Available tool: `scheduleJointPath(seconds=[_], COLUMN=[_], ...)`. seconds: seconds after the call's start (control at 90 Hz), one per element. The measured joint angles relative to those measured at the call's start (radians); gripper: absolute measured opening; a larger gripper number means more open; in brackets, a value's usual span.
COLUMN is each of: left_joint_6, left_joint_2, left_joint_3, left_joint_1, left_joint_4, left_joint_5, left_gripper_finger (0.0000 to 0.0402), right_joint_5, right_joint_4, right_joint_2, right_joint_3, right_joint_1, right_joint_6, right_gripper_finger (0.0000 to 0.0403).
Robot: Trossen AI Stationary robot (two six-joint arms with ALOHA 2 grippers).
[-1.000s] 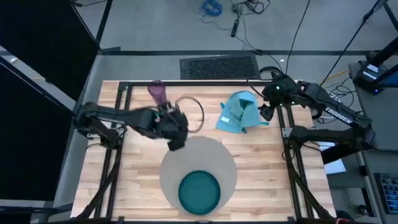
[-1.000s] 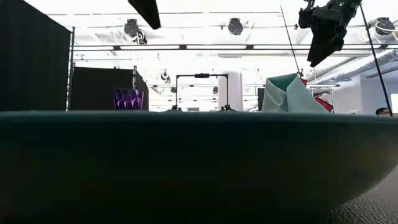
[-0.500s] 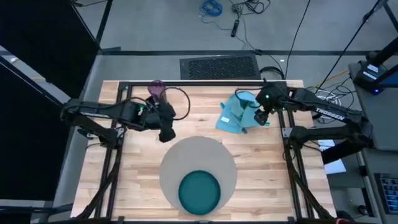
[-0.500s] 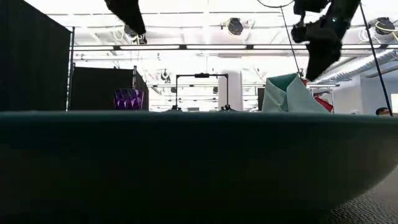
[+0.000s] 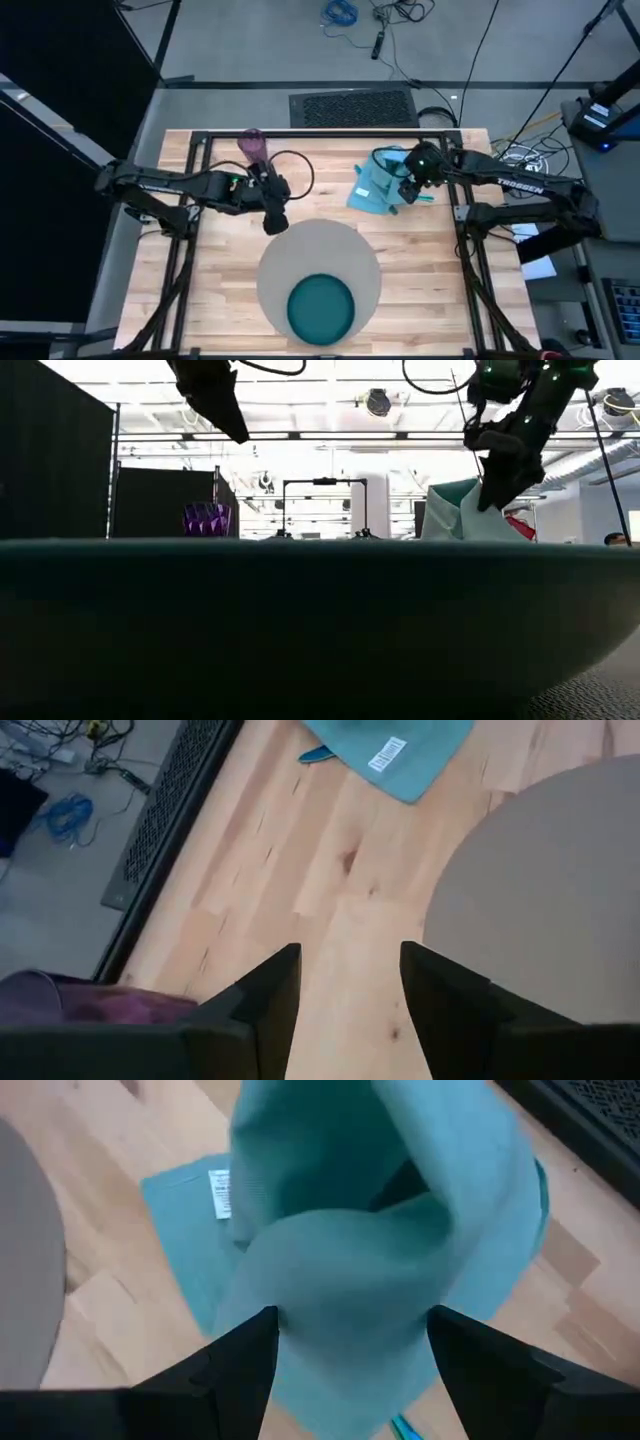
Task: Set table place
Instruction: Fold the blue table napkin
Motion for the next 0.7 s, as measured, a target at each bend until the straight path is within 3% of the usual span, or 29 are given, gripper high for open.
scheduleJointPath(seconds=[0.089,0.2,0.244,0.433,0.7], left_joint_6=[0.0,-0.001,-0.001,0.008,0.109], left_joint_2=[0.0,0.0,0.0,0.0,-0.047], left_joint_3=[0.0,0.0,0.0,0.0,0.0], left_joint_1=[-0.004,-0.009,-0.012,-0.037,-0.099], left_joint_4=[0.001,0.004,0.008,0.022,0.194], left_joint_5=[0.006,0.008,0.01,0.008,-0.079], left_gripper_finger=[0.0157,0.0157,0.0157,0.0157,0.0157], right_joint_5=[0.005,-0.014,-0.037,-0.087,-0.028], right_joint_4=[0.002,0.036,0.058,0.067,0.019], right_joint_2=[0.047,0.101,0.117,0.137,0.064], right_joint_3=[-0.002,-0.002,-0.002,0.092,0.437], right_joint_1=[0.0,0.0,0.002,0.082,0.31], right_joint_6=[-0.017,-0.05,-0.064,-0.052,-0.037], right_gripper_finger=[0.0181,0.0051,0.0022,0.0001,0.0])
